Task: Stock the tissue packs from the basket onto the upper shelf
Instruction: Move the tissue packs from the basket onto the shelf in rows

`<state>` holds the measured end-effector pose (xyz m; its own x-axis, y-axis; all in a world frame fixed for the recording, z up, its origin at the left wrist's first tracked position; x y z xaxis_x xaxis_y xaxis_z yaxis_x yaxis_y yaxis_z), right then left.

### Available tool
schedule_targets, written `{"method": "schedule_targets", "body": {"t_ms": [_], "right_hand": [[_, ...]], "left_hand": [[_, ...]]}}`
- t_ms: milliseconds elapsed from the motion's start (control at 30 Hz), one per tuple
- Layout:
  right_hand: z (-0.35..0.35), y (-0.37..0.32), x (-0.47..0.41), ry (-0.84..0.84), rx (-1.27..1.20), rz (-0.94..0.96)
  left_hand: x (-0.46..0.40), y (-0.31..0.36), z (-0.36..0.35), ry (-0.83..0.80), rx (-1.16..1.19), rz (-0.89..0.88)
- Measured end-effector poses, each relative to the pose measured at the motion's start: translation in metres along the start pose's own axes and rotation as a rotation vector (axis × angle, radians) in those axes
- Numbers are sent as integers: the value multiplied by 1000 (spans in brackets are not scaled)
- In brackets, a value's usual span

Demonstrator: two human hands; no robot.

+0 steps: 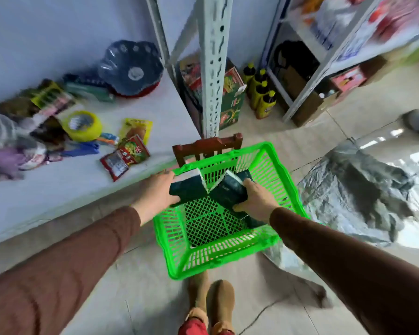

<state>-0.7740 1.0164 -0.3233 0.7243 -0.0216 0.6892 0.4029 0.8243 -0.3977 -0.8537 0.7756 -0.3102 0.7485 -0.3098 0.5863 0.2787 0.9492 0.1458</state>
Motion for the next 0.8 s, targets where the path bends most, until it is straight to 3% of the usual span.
{"method": "schedule_targets", "body": {"t_ms": [100,400,600,800], "right_hand": [[70,-91,65,81,35,221],[228,-368,280,248,163,739],[280,-525,354,323,220,897],[299,-656,365,432,249,946]], "left_hand": [[84,-28,82,123,137,29],[361,-115,312,458,182,153],[472,-189,429,705,129,160],[491,-284,516,752,57,216]]}}
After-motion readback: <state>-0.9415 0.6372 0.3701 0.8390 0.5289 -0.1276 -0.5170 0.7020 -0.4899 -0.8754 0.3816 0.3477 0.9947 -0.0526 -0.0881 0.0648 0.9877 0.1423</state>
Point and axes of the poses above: each hand's wrist, its own x-axis away from the middle knuckle, its own z-axis out of the back of the hand, y = z × x, the point moved 10 cm from there along -x, towards the middle knuckle, and after that the axes turned 7 degrees about -y, right-handed, at the moved point
